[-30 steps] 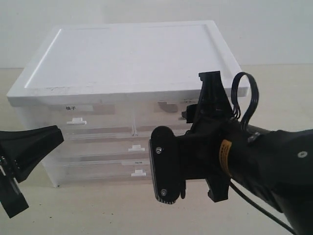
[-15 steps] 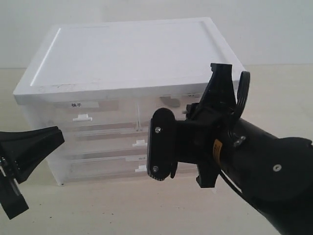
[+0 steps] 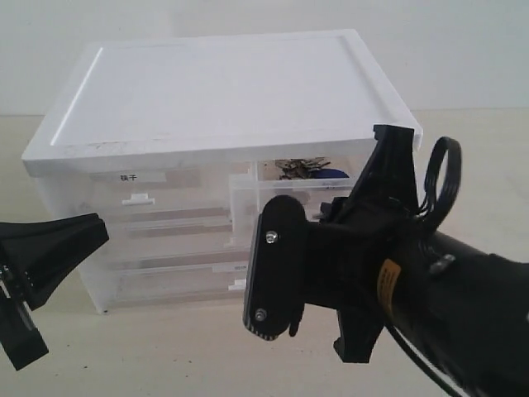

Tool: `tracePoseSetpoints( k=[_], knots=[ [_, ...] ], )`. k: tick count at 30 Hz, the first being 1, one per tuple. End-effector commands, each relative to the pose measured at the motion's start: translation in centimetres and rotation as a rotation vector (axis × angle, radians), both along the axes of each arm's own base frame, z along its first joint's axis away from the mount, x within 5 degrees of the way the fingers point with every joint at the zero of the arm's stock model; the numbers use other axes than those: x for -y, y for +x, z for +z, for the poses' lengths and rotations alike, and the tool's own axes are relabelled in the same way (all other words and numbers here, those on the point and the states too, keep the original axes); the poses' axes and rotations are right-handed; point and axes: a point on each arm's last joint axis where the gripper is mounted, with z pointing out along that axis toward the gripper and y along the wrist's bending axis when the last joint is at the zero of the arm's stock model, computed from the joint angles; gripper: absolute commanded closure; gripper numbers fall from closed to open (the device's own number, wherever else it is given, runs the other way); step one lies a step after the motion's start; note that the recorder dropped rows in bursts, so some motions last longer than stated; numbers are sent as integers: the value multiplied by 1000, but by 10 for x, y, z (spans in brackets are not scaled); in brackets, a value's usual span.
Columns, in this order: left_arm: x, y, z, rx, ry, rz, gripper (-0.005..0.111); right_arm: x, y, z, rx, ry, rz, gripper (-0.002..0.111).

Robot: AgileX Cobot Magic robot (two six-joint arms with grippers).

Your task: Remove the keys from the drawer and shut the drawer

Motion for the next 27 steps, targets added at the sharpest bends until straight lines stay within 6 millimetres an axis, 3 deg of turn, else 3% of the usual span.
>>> tracePoseSetpoints(
  k=[1, 8, 14, 17, 22, 27],
  knots=[
    [1, -1, 0, -1, -8, -7, 102, 12, -9, 13, -60, 61, -1, 108],
    [1, -1, 0, -1, -8, -7, 102, 18, -25, 23, -207, 165, 99, 108],
    [1, -1, 0, -1, -8, -7, 102, 23, -31, 36, -212, 251, 141, 107],
    [1, -1, 0, -1, -8, -7, 102, 24, -31, 37, -218, 261, 138, 94],
    [1, -1, 0, 0, -7, -7, 102, 21, -34, 36, -260, 300, 148, 57],
    [1, -1, 0, 0, -7, -7, 102, 19, -32, 47, -269, 340, 117, 53]
  ],
)
